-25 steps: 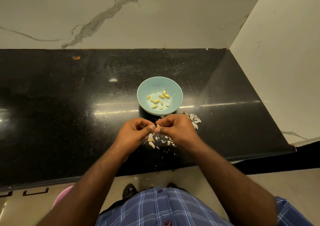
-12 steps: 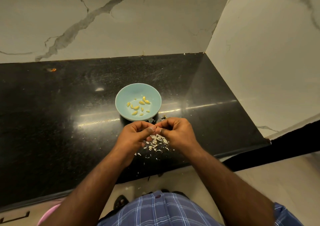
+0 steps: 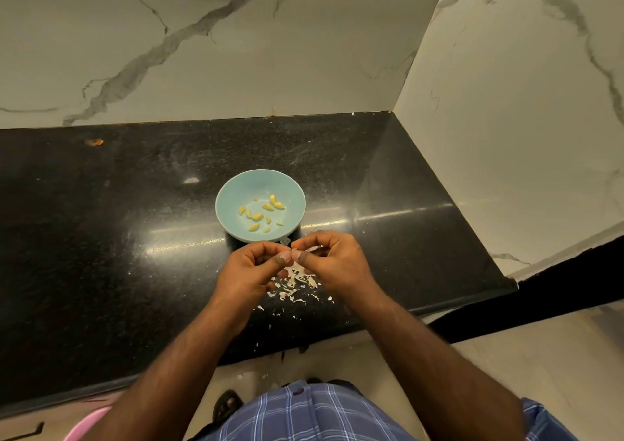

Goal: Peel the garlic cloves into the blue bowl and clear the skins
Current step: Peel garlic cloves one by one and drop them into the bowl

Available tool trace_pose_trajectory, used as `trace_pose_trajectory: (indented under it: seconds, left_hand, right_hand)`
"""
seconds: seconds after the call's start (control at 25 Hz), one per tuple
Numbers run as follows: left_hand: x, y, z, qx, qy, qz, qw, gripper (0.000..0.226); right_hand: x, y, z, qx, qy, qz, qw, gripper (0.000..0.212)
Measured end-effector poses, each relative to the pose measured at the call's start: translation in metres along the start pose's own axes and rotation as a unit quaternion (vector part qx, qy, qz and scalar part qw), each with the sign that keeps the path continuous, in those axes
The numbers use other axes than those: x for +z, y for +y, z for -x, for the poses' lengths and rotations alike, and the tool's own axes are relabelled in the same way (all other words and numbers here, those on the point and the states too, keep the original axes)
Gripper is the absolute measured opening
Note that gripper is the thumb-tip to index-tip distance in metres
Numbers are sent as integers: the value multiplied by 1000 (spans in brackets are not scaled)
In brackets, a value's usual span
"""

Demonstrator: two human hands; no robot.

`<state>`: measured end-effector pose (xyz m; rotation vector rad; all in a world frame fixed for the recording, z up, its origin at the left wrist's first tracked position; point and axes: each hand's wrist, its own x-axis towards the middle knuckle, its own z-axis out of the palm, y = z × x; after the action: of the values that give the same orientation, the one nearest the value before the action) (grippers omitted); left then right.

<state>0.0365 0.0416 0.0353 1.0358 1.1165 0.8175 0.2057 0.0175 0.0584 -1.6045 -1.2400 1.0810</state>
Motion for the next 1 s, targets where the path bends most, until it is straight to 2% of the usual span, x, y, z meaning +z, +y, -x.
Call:
trace_pose_trajectory:
  seconds: [0.2,0.32,0.48,0.64,1.0]
  left_hand:
    - [1,1,4,55,-1,-54,997,17]
    - [1,1,5,87,18,-80,993,14]
    - [-3,0,5,115,26,-134,984,14]
    - [-6,0,7,133,36,-174,975,16]
    - [-6,3,14,178,51,-224,957,18]
  right_hand:
    - [3,-2,2,37,7,-58,998,5]
    - [5,-5,-1,34,-1,-21,999,4]
    - [7,-7,-3,8,12,45,999,18]
    - [10,-9,0,-28,22,107,994,13]
    - [18,-17,3,-29,33,133,990,16]
